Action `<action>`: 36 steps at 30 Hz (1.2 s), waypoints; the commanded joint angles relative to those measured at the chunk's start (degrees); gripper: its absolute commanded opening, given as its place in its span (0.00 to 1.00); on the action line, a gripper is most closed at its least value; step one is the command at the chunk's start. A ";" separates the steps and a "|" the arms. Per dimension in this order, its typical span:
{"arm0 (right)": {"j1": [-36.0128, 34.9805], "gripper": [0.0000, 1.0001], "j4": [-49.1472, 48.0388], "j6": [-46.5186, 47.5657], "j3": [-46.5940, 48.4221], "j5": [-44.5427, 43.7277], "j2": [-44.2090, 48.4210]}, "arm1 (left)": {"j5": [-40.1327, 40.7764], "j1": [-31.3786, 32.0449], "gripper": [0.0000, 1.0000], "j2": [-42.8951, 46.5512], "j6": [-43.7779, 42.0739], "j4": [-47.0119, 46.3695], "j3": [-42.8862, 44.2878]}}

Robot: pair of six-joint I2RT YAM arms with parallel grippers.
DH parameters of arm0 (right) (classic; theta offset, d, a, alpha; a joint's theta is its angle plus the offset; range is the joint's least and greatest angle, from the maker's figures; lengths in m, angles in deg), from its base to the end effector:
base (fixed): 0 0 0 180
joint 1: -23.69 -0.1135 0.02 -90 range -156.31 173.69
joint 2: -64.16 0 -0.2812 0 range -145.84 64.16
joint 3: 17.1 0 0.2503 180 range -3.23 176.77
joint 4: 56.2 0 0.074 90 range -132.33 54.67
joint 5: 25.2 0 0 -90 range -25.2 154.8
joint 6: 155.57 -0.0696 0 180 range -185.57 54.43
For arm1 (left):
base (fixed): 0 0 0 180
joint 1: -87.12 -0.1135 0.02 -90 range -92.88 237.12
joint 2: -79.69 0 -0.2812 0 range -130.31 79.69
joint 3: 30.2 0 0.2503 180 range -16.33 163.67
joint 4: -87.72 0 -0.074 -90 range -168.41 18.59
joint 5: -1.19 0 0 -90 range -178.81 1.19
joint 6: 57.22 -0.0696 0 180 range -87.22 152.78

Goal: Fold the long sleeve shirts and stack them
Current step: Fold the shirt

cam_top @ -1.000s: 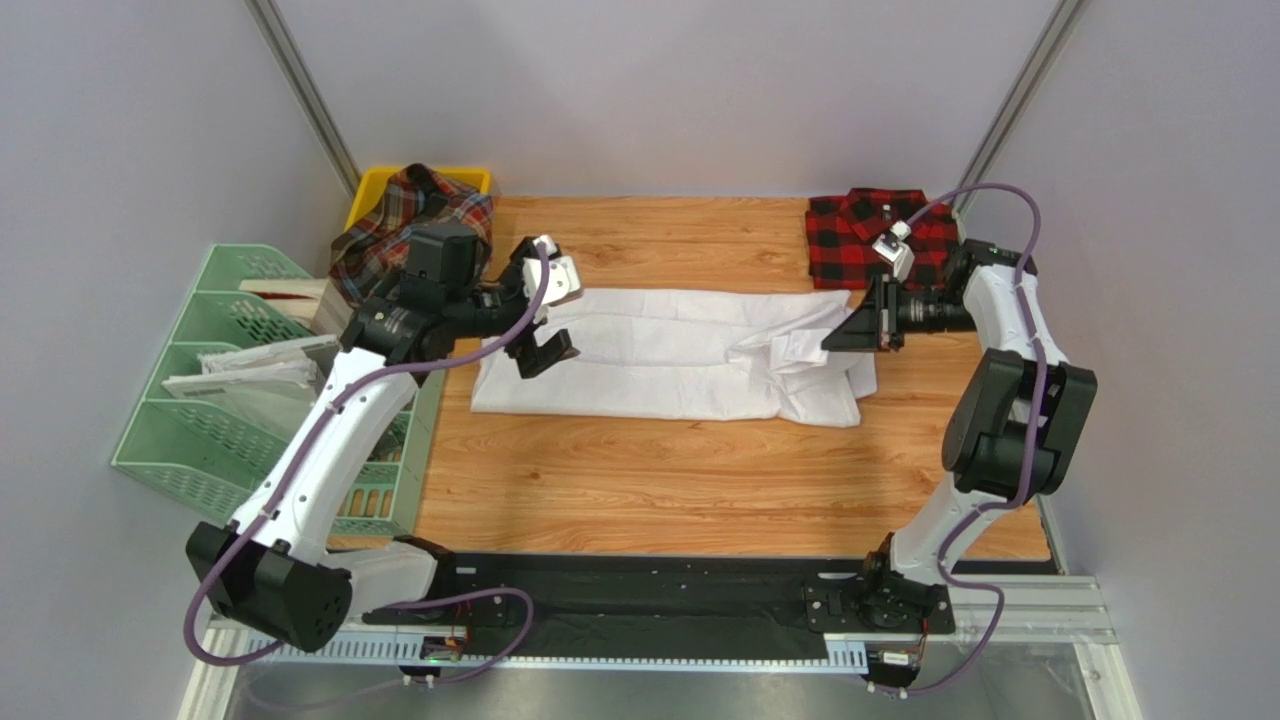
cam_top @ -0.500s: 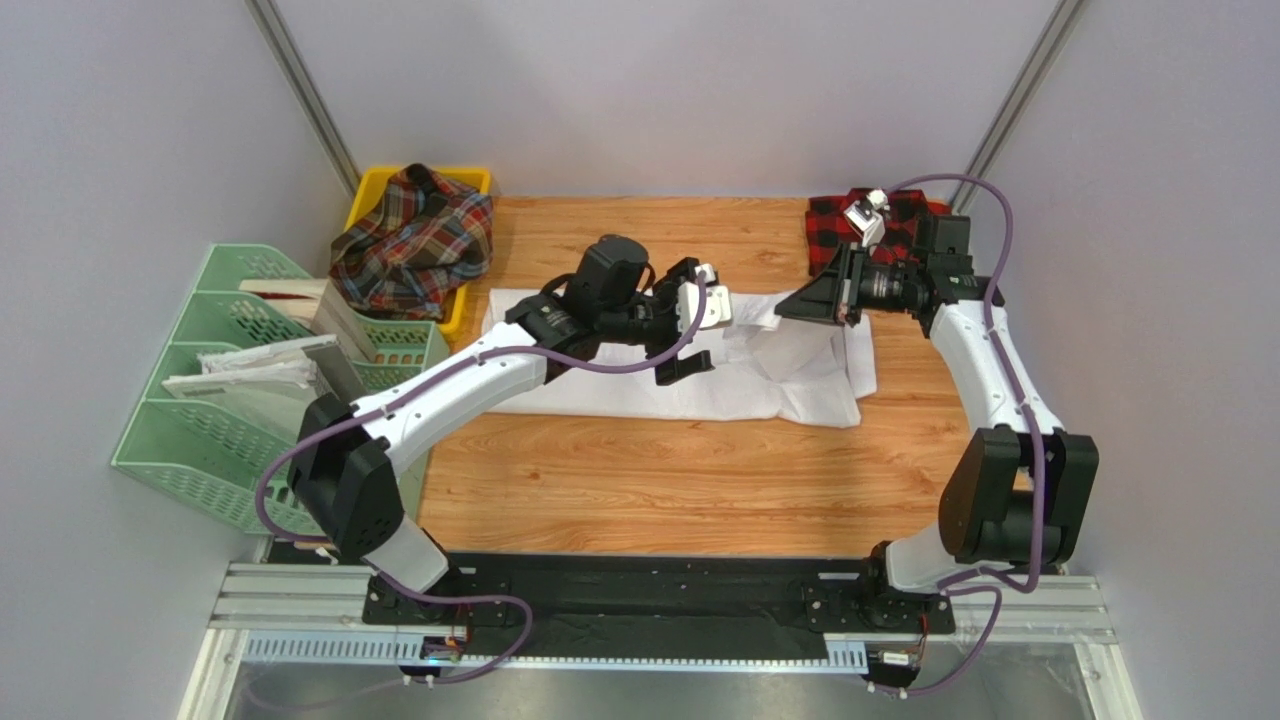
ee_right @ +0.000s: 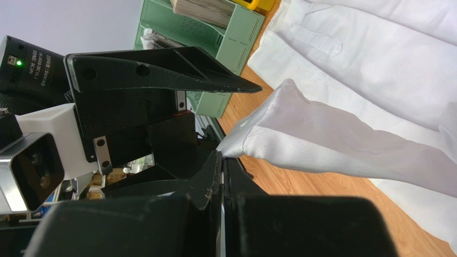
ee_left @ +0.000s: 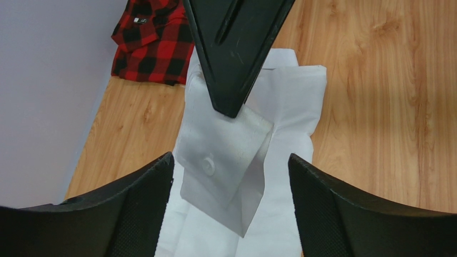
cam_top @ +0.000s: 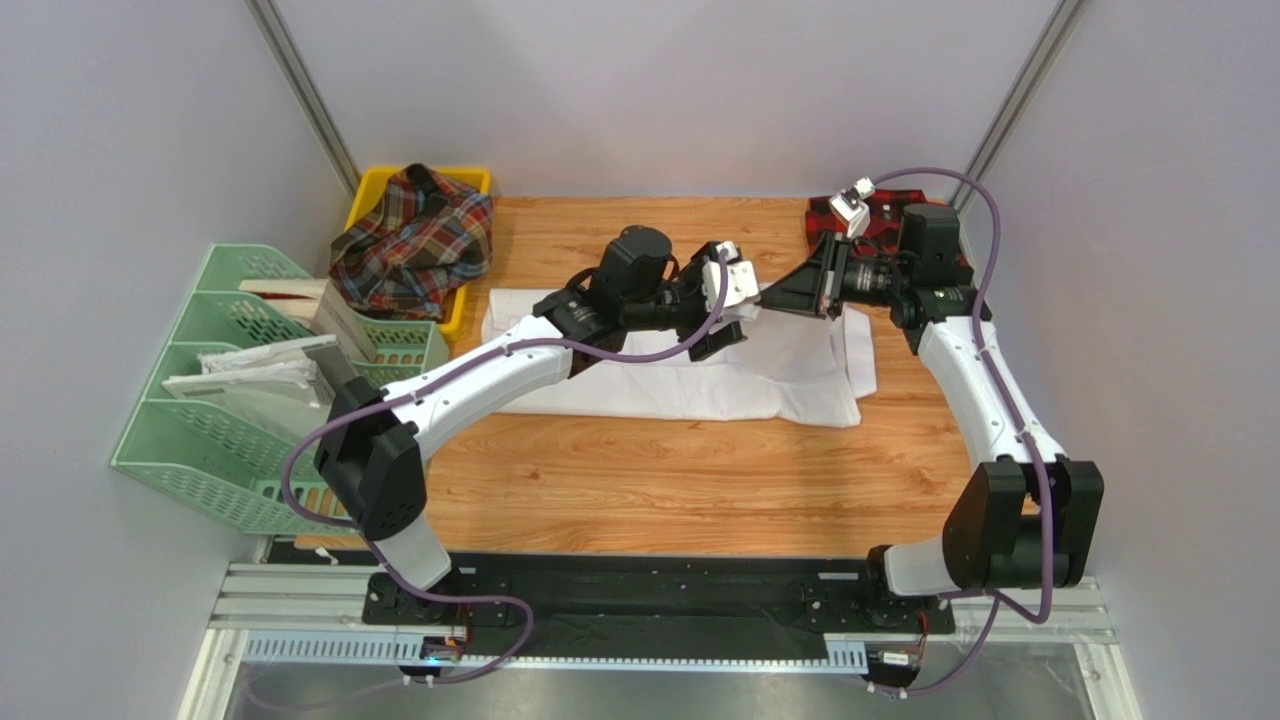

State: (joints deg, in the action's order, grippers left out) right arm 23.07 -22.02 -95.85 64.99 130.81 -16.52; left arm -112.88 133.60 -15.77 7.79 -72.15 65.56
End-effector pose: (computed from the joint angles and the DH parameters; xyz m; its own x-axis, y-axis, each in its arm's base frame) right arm 0.3100 0.0669 0.3418 -0.8569 0.1957 -0.4768 -0.3943 0.3469 0.8510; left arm 0.2731 -0.3288 0.3481 0.1796 0.3710 -0.9111 0.9382 0.2138 0.2720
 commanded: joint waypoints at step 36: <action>5.37 0.29 16.86 25.97 -1.42 -16.53 -3.60 | 9.77 -13.34 0.00 -31.72 -9.90 -10.83 41.70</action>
State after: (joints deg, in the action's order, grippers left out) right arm 28.62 -7.77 -75.96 65.50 118.71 -18.88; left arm -100.69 121.53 -48.60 -0.84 -75.65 108.09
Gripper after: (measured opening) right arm 0.297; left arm 0.010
